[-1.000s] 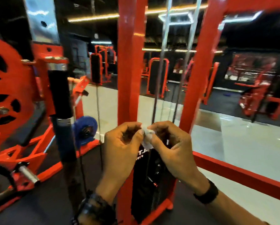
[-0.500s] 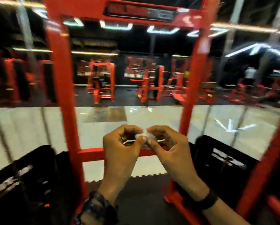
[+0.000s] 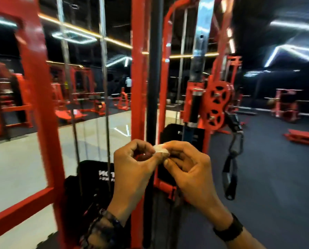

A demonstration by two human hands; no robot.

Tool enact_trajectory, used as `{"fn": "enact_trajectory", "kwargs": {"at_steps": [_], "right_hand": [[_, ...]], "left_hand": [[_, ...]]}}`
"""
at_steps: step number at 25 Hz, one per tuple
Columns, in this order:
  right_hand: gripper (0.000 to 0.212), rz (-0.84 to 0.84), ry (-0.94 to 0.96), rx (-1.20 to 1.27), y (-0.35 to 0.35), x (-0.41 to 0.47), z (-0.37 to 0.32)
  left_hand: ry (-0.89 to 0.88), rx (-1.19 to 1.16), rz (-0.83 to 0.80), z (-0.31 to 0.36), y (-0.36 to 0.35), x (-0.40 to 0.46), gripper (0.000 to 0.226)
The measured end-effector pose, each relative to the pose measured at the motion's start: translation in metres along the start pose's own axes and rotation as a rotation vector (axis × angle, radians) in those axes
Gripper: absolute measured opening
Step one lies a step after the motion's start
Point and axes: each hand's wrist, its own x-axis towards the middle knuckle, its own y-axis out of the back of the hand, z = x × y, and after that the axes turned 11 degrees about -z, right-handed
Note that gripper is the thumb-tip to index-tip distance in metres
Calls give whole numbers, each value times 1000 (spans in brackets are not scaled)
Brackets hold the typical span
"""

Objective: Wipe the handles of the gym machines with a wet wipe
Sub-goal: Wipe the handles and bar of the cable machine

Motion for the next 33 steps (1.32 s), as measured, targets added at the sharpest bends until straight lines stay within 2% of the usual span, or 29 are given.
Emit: {"fn": "enact_trajectory", "kwargs": {"at_steps": [5, 9, 13, 17, 20, 23, 25, 27, 29, 31, 33], "right_hand": [[15, 213, 70, -155, 45, 27, 36], [14, 350, 103, -409, 75, 67, 76], [11, 469, 45, -658, 97, 88, 112], [7, 535, 175, -981, 137, 158, 110], [6, 446, 247, -1082, 142, 167, 124], [11, 291, 199, -1155, 118, 110, 161], [12, 299, 257, -1145, 124, 118, 159], [8, 381, 333, -1162, 138, 160, 129], [5, 369, 372, -1164, 145, 188, 110], [4, 227, 293, -1203, 139, 167, 129], [5, 6, 241, -1297, 119, 125, 154]], "left_hand": [[-102, -108, -194, -39, -43, 62, 15], [-217, -45, -350, -68, -60, 123, 36], [-196, -52, -412, -101, -74, 154, 38], [-108, -102, -361, -125, -91, 173, 39], [-87, -113, -326, -133, -99, 185, 39], [-77, -79, -333, -141, -99, 186, 36], [-68, -75, -333, -142, -101, 188, 35], [-67, -82, -348, -138, -107, 189, 36], [-84, -82, -343, -135, -111, 187, 37], [-74, -72, -331, -138, -112, 184, 39], [-49, -65, -300, -147, -108, 183, 42]]}}
